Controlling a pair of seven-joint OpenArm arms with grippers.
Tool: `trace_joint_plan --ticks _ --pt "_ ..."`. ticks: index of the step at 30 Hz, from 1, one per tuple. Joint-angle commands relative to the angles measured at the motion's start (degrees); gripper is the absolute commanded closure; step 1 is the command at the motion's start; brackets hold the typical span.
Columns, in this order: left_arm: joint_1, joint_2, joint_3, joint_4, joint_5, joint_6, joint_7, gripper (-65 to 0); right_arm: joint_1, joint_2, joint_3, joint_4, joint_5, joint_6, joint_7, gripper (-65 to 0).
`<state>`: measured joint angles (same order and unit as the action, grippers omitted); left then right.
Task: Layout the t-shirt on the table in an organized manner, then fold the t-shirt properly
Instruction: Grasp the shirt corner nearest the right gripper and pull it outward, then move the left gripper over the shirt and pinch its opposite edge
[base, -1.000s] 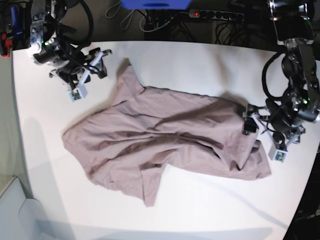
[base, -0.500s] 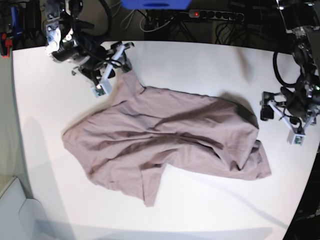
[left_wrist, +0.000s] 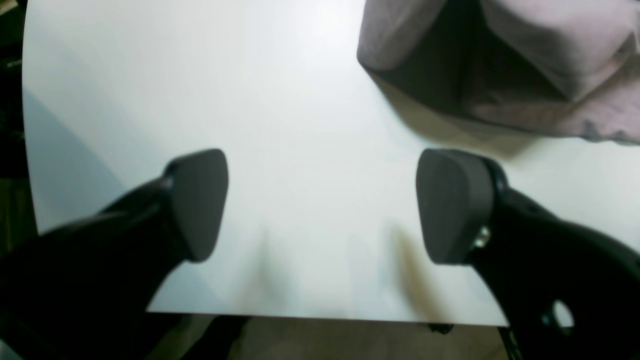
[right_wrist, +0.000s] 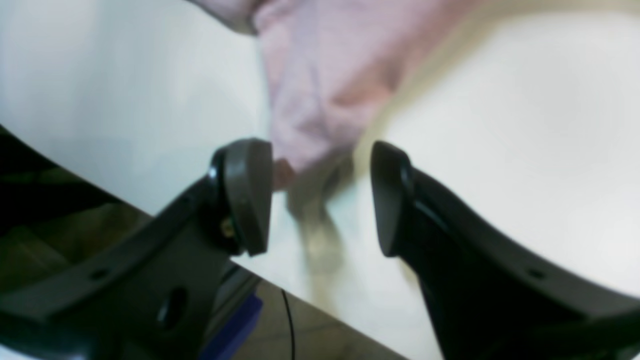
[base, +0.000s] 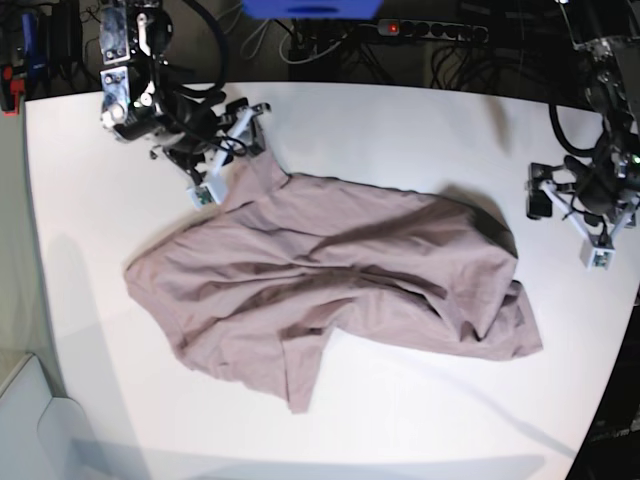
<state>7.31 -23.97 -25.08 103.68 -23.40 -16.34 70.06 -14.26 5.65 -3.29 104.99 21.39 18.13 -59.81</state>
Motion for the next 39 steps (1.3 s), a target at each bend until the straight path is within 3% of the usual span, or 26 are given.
trace_joint_plan --ticks 1,10,13,16,21,25,33,39 --pt "-0.6 -1.0 -0.5 1.1 -0.2 0.1 -0.7 -57.7 1.0 -0.1 0.1 -0.2 0.6 0.1 1.0 -32.2" --pt "0.6 -1.0 -0.5 2.8 0.1 0.1 -0.7 -57.7 3.2 -0.9 0.1 -6.0 0.7 0.1 1.0 -30.1" --pt "0.7 -1.1 -0.5 2.7 0.1 0.1 -0.7 -57.7 3.2 -0.8 0.1 -5.5 0.7 0.1 1.0 -18.7" --pt "0.9 -1.3 -0.5 2.7 0.2 0.1 -0.7 -57.7 3.3 -0.3 0.3 -5.0 0.9 0.1 0.6 0.0" --pt "1.0 -1.3 -0.5 2.6 0.2 0.1 -0.7 -57.7 2.5 1.7 0.3 3.6 1.0 0.1 0.2 0.0" --pt "1.7 -1.4 -0.5 2.7 0.2 0.1 -0.7 -57.7 3.0 6.2 0.3 11.0 1.1 0.1 -1.9 0.0" --pt "3.4 -3.6 -0.5 2.1 0.3 0.1 -0.7 -57.7 8.0 14.1 0.6 11.4 1.1 0.2 -1.4 0.0" --pt "6.6 -5.4 -0.5 2.2 0.3 0.1 -4.0 -57.7 12.6 15.8 11.9 11.3 1.1 0.2 -1.5 0.0"
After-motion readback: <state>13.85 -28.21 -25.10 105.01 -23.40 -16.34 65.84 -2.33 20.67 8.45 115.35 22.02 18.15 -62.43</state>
